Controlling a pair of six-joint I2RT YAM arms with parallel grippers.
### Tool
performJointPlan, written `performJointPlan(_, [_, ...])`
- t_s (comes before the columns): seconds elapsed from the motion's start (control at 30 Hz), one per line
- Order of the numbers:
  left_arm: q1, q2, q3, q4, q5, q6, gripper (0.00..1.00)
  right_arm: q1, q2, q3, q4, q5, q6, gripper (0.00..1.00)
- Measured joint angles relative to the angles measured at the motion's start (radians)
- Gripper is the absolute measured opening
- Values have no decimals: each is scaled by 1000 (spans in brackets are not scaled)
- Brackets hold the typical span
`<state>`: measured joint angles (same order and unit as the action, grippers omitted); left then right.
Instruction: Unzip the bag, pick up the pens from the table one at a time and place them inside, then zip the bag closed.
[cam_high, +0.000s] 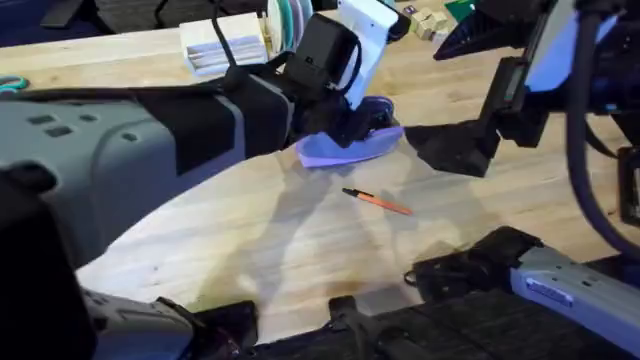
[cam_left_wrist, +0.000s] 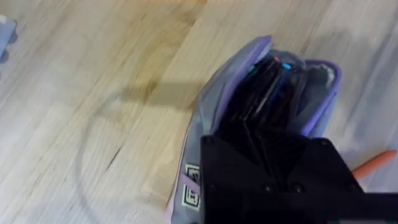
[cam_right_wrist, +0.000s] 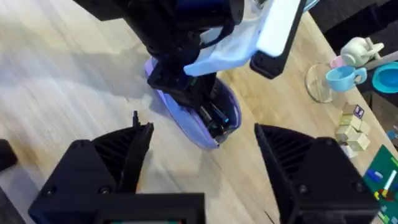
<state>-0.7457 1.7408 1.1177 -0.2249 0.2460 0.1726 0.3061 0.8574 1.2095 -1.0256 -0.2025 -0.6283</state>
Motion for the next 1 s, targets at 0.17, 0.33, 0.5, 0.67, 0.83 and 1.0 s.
performJointPlan(0.17, [-1,10,4,-3,-10,9,150,0,0,0,0,0,0,998])
performJointPlan(0.33, [-1,13,4,0,-15,2,919,0,0,0,0,0,0,998])
performJointPlan(0.5, [-1,12,4,5,-15,-15,992,0,0,0,0,0,0,998])
performJointPlan(0.67, [-1,-11,4,1,-16,-47,993,0,0,0,0,0,0,998])
performJointPlan(0.83, [5,-110,4,-23,-20,-59,993,0,0,0,-3,0,0,998])
performJointPlan(1.0, [50,-251,4,-89,-27,-58,993,0,0,0,-66,0,0,998])
